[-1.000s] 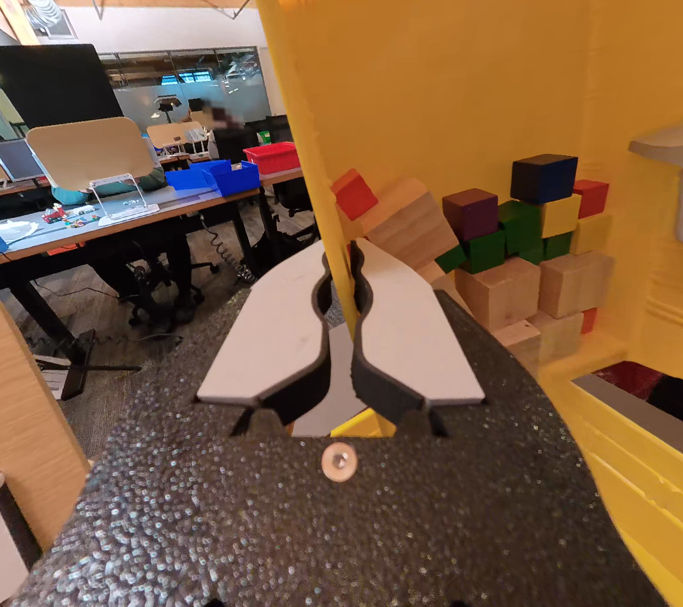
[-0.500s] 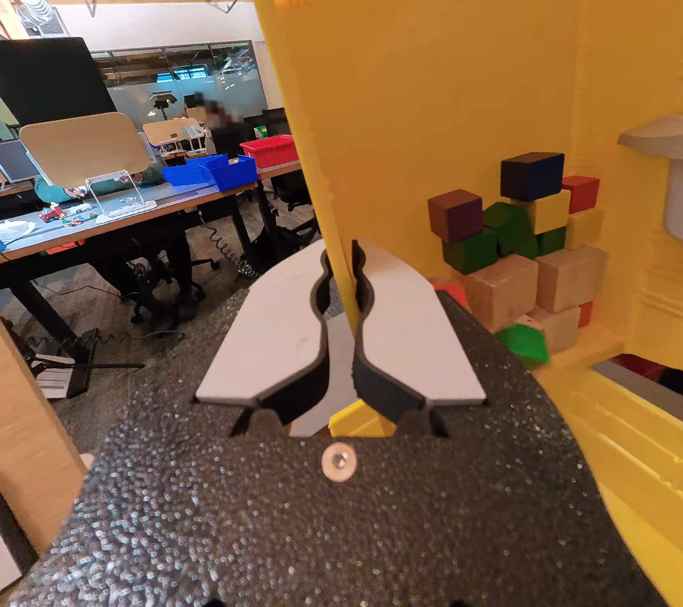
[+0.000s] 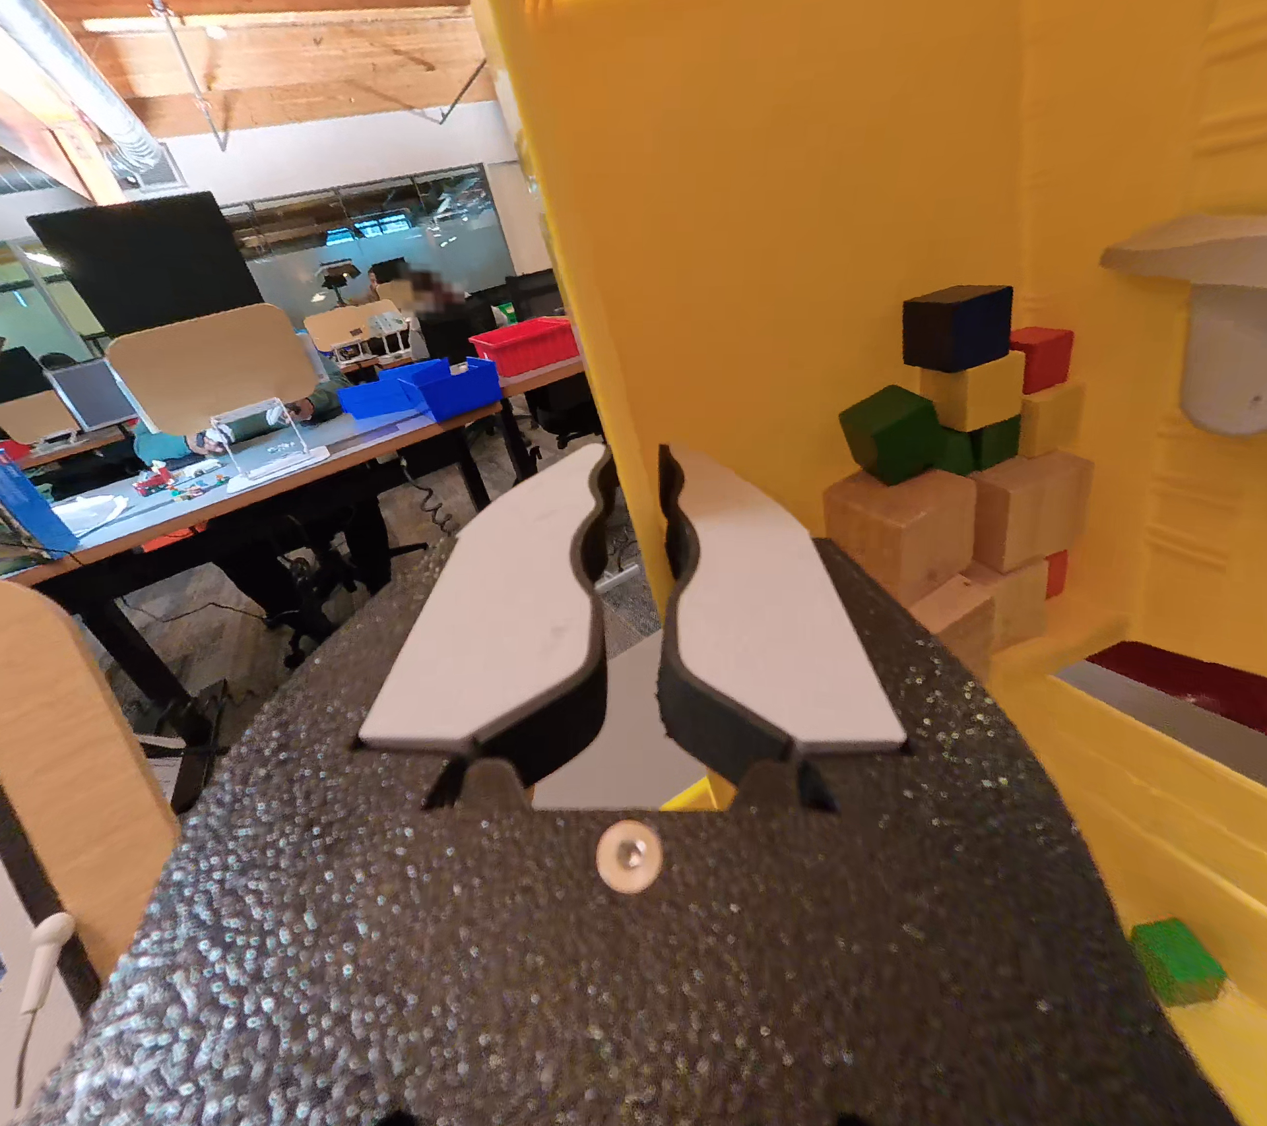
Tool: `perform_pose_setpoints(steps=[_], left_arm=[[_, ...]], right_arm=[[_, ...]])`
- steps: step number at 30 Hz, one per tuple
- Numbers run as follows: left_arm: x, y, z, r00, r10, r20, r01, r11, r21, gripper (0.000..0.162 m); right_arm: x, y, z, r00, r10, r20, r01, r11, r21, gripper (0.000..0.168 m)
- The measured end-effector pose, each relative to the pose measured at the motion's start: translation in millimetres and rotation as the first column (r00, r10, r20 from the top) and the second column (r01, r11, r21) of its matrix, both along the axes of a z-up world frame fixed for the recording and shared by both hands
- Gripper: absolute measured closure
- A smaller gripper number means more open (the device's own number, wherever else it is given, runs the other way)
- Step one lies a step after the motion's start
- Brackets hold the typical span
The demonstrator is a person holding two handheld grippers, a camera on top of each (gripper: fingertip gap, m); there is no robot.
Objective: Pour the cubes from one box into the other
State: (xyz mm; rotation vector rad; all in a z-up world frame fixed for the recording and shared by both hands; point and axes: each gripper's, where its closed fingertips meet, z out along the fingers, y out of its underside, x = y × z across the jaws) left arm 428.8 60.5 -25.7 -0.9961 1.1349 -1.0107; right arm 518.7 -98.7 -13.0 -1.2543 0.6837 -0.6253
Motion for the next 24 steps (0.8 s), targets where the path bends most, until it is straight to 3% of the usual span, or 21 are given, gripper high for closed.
perform_pose_setpoints(steps=[24], left_arm=[[-20, 7, 26, 0.987, 0.094, 0.133, -0.106, 0.991, 0.08, 0.154]], right_arm=[[-10, 10, 20, 0.994, 0.033, 0.103, -0.035, 0.999, 0.017, 0.163]])
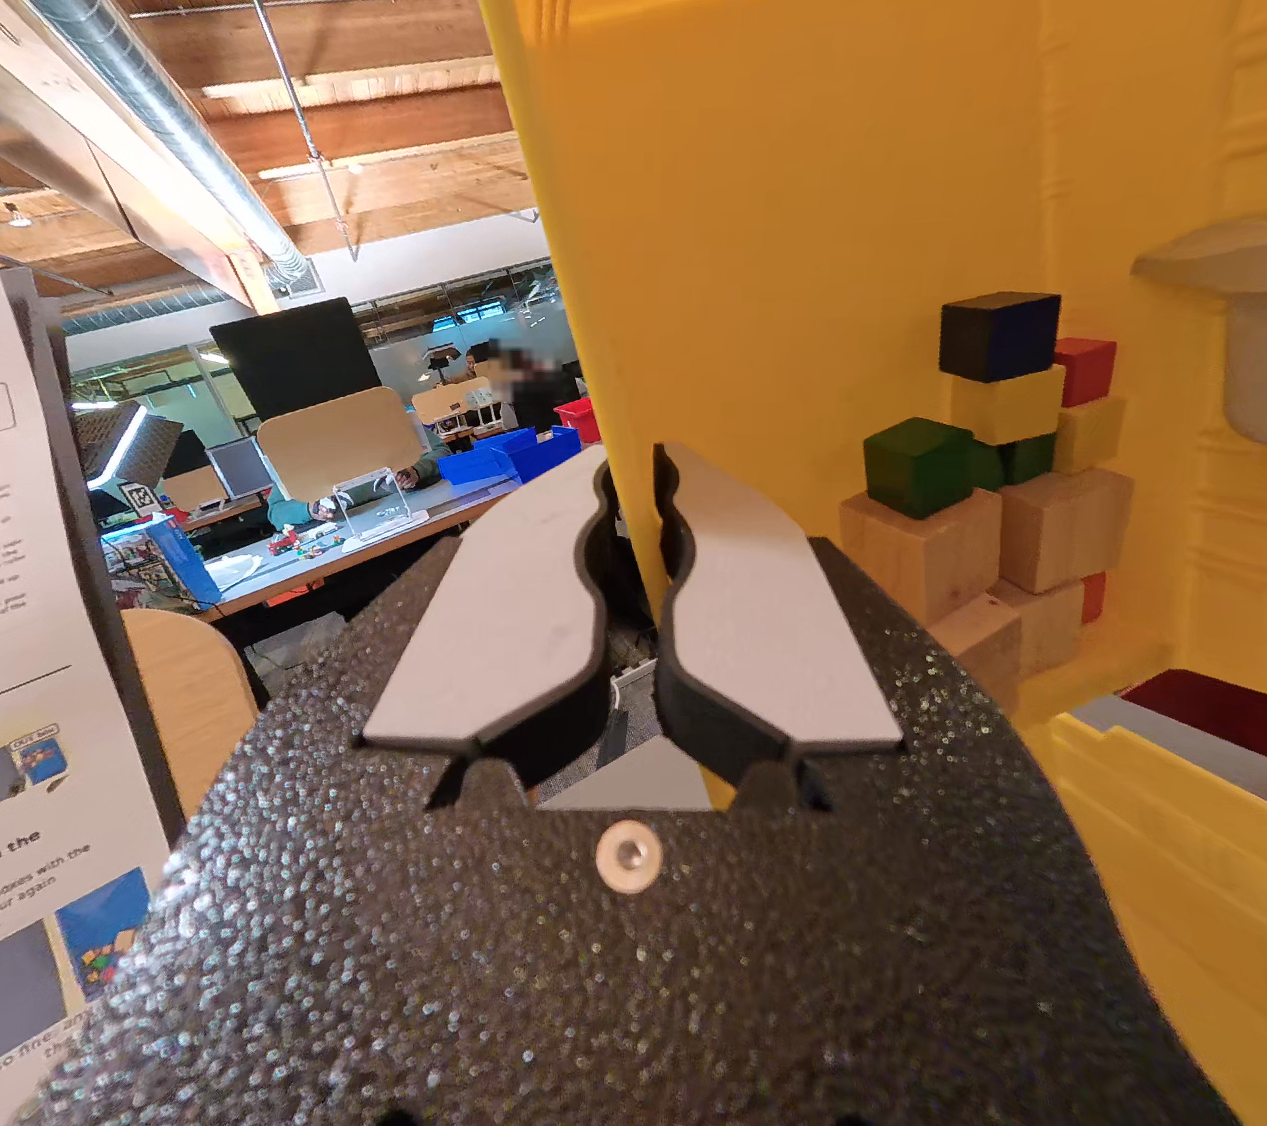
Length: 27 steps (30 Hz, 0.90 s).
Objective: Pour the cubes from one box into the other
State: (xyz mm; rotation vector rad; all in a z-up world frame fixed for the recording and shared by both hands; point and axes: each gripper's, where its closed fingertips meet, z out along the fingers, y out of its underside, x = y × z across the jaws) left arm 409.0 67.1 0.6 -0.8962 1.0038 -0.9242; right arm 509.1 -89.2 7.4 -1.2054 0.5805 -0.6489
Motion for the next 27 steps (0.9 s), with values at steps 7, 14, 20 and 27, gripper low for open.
perform_pose_setpoints(steps=[7, 14, 20, 27], left_arm=[[-4, 1, 8, 0.999, 0.007, 0.043, -0.007, 1.0, 0.006, 0.154], [-3, 4, 6, 0.999, 0.009, 0.041, -0.009, 1.0, 0.003, 0.154], [-5, 2, 3, 0.999, 0.004, 0.051, -0.005, 1.0, 0.015, 0.153], [-3, 1, 1, 0.998, 0.0, 0.06, 0.0, 1.0, 0.012, 0.152]], right_arm=[[-3, 3, 11, 0.998, 0.011, 0.055, -0.011, 1.0, 0.008, 0.163], [-3, 6, 9, 0.998, 0.024, 0.058, -0.024, 1.0, -0.001, 0.162], [-2, 5, 5, 0.998, 0.035, 0.055, -0.036, 0.999, 0.027, 0.162], [-1, 6, 5, 0.997, 0.048, 0.066, -0.051, 0.998, 0.039, 0.161]])
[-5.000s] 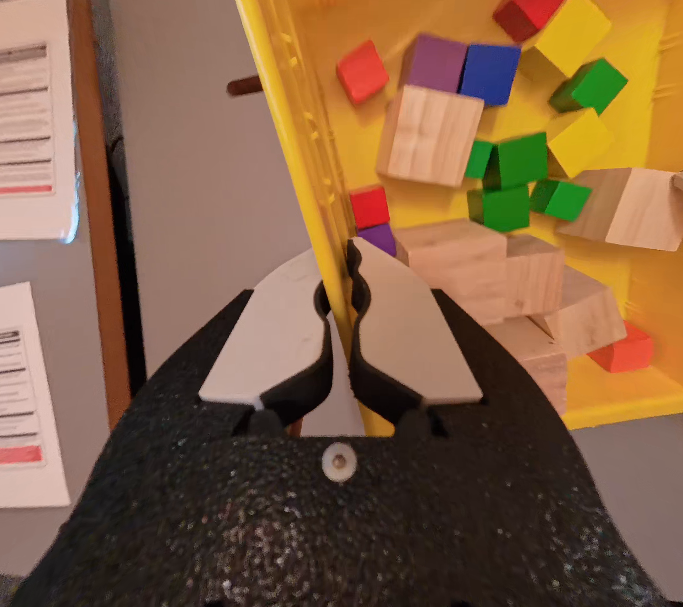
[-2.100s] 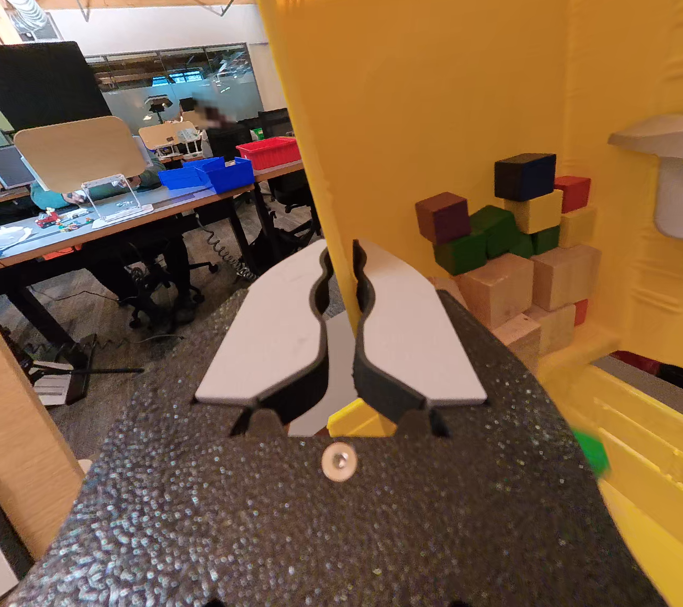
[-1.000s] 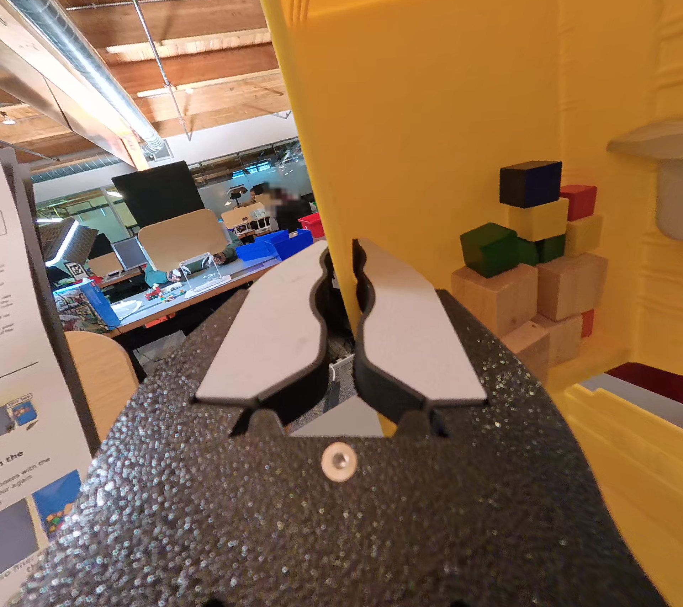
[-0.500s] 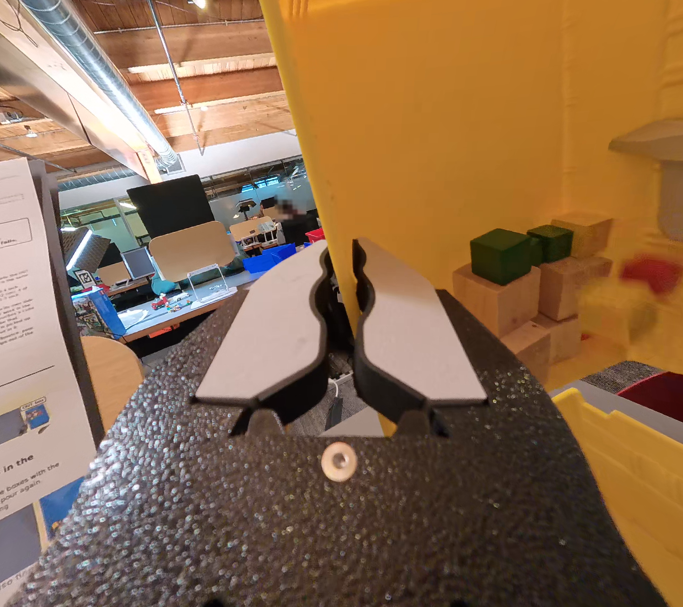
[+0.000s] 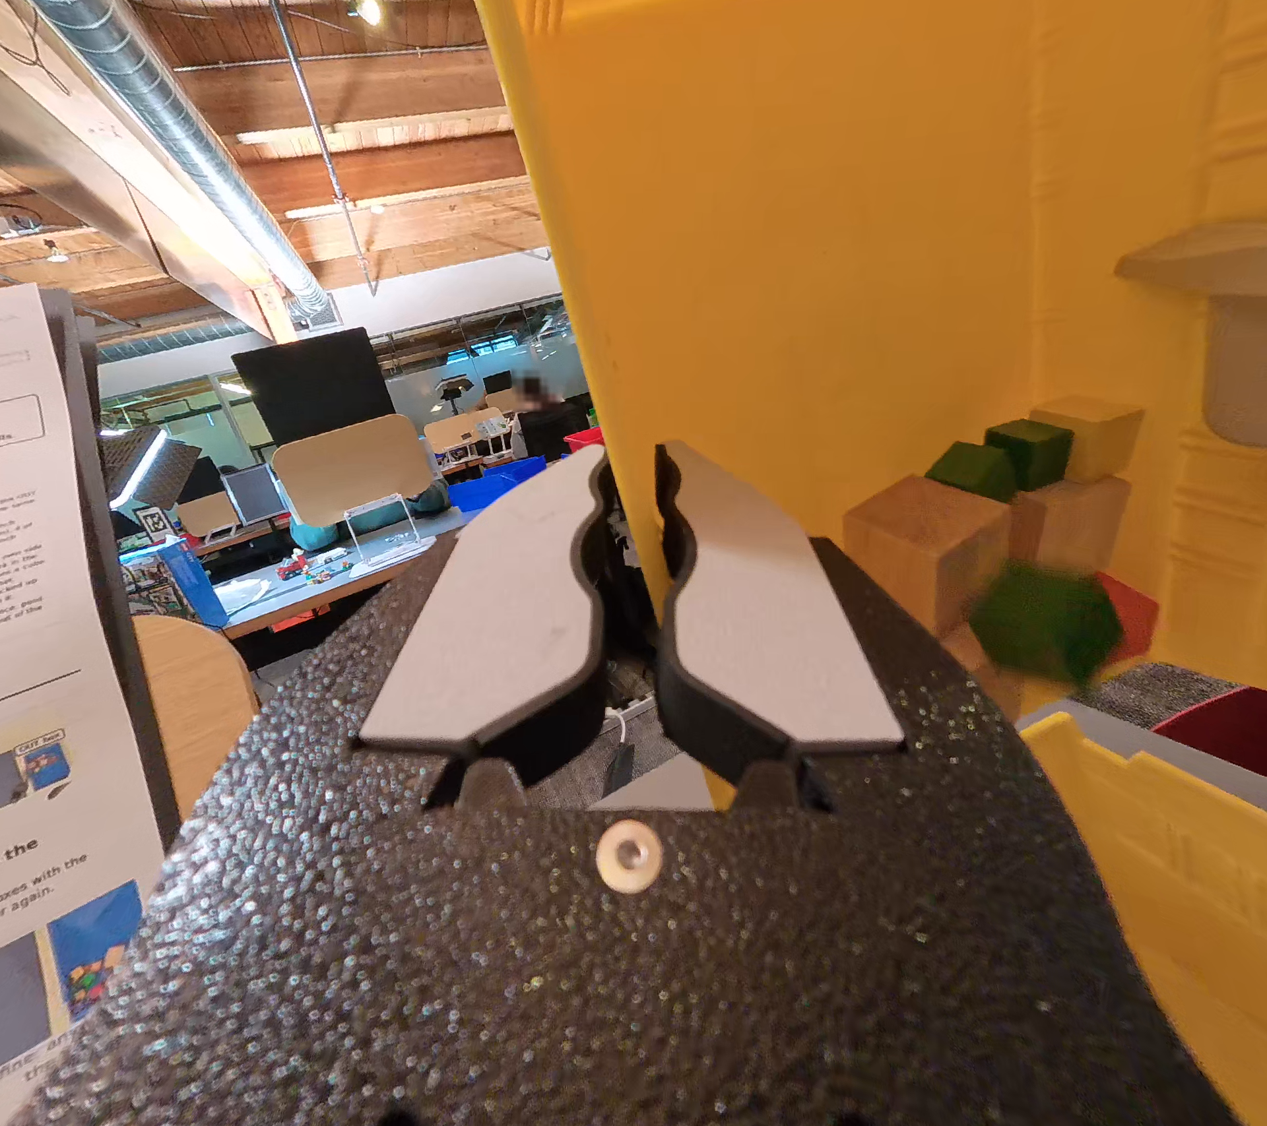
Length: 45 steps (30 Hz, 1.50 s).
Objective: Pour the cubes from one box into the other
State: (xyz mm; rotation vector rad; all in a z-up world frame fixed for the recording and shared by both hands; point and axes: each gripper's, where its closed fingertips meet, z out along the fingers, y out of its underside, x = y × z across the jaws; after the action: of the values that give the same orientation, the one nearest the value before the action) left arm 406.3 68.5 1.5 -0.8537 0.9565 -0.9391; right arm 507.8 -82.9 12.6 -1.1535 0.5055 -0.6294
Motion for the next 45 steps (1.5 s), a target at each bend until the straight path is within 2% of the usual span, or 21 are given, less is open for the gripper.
perform_pose_setpoints(steps=[23, 32, 35, 41, 45], left_arm=[[-6, 0, 1, 0.999, -0.022, 0.026, 0.022, 1.0, -0.01, 0.151], [-17, -13, 19, 0.992, -0.075, 0.106, 0.073, 0.997, 0.02, 0.151], [-16, -15, 20, 0.993, -0.074, 0.093, 0.072, 0.997, 0.026, 0.151], [-15, -18, 14, 0.996, -0.086, 0.023, 0.085, 0.996, 0.025, 0.151], [-22, -12, 14, 0.993, -0.083, -0.088, 0.082, 0.997, -0.015, 0.152]], right_arm=[[-7, 2, 5, 0.999, 0.023, 0.022, -0.024, 0.999, 0.028, 0.159], [-25, -15, 31, 0.993, -0.003, 0.114, -0.008, 0.996, 0.09, 0.159], [-24, -17, 29, 0.994, -0.012, 0.107, 0.002, 0.996, 0.086, 0.158], [-24, -21, 13, 0.996, -0.052, 0.07, 0.052, 0.999, -0.005, 0.158], [-38, -19, 7, 0.992, -0.112, 0.053, 0.12, 0.978, -0.173, 0.157]])
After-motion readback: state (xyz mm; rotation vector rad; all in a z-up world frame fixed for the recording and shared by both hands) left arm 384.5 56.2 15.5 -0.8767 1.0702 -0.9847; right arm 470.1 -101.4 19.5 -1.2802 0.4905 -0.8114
